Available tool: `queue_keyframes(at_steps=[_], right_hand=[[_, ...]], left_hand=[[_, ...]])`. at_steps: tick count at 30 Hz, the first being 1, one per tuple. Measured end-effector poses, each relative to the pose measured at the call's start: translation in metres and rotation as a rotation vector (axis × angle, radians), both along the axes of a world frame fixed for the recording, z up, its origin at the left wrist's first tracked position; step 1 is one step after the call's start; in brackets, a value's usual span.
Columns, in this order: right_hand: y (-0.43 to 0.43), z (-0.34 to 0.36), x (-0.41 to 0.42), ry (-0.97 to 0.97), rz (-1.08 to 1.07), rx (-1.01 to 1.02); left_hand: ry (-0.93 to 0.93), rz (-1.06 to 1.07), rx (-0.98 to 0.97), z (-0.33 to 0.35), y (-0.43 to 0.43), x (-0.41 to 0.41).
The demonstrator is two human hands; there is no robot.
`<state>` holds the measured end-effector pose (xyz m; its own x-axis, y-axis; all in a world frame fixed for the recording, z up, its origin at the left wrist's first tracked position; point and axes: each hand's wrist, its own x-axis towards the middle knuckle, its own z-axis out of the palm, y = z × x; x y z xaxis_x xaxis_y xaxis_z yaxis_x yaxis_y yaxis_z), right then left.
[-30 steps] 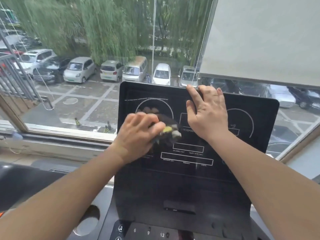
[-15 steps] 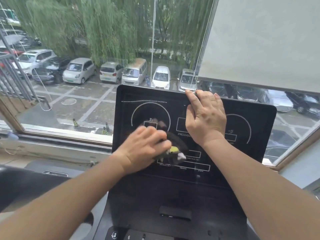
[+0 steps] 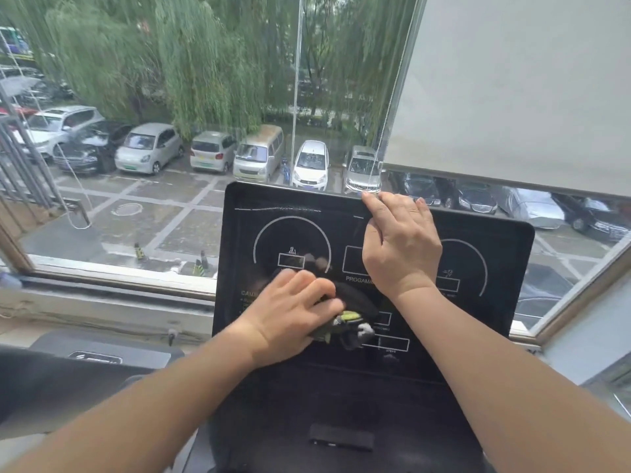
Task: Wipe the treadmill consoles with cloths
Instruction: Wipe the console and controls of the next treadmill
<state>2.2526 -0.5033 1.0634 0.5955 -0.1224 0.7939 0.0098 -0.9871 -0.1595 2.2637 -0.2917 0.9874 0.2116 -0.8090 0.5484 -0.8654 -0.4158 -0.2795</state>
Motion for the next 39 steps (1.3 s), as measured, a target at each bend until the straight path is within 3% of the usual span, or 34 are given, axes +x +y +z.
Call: queue_keyframes(at_steps=[3, 7, 9, 11, 14, 18, 20, 23, 25, 31, 36, 39], right_hand=[[0.001, 0.003, 0.0, 0.014, -0.005, 0.032], [0.002, 0.0, 0.0, -0.003, -0.016, 0.013], [0.003, 0.0, 0.0, -0.022, -0.024, 0.005], [0.004, -0.001, 0.001, -0.025, -0.03, -0.017], [0.003, -0.003, -0.001, -0.004, -0.03, -0.052], [0.005, -0.004, -0.003, 0.061, -0.016, -0.024], [0.007, -0.003, -0.003, 0.107, -0.009, 0.01], [0.01, -0.002, -0.006, 0.197, -0.016, 0.034], [0.013, 0.0, -0.009, 0.258, -0.03, 0.041], [0.047, -0.018, -0.046, 0.267, 0.124, 0.254], [0.079, -0.074, -0.096, 0.207, 0.369, 0.223], [0.094, -0.094, -0.116, 0.343, 0.392, 0.347]], left_hand=[[-0.058, 0.173, -0.168, 0.042, 0.006, 0.026], [0.259, 0.487, -0.716, 0.062, -0.003, 0.036], [0.302, 0.449, -0.784, 0.042, -0.017, 0.023], [0.251, 0.315, -0.644, 0.01, -0.015, 0.01], [0.178, 0.152, -0.269, -0.032, 0.022, -0.006], [0.02, 0.087, 0.037, -0.022, 0.068, 0.004], [0.012, 0.199, -0.062, 0.003, 0.08, 0.022], [0.231, 0.511, -0.506, 0.023, 0.078, 0.03], [0.328, 0.557, -0.647, 0.011, 0.064, 0.019], [0.343, 0.451, -0.394, -0.074, 0.087, -0.027], [0.278, 0.335, -0.08, -0.086, 0.12, -0.036], [0.302, 0.445, -0.182, -0.058, 0.11, -0.024]])
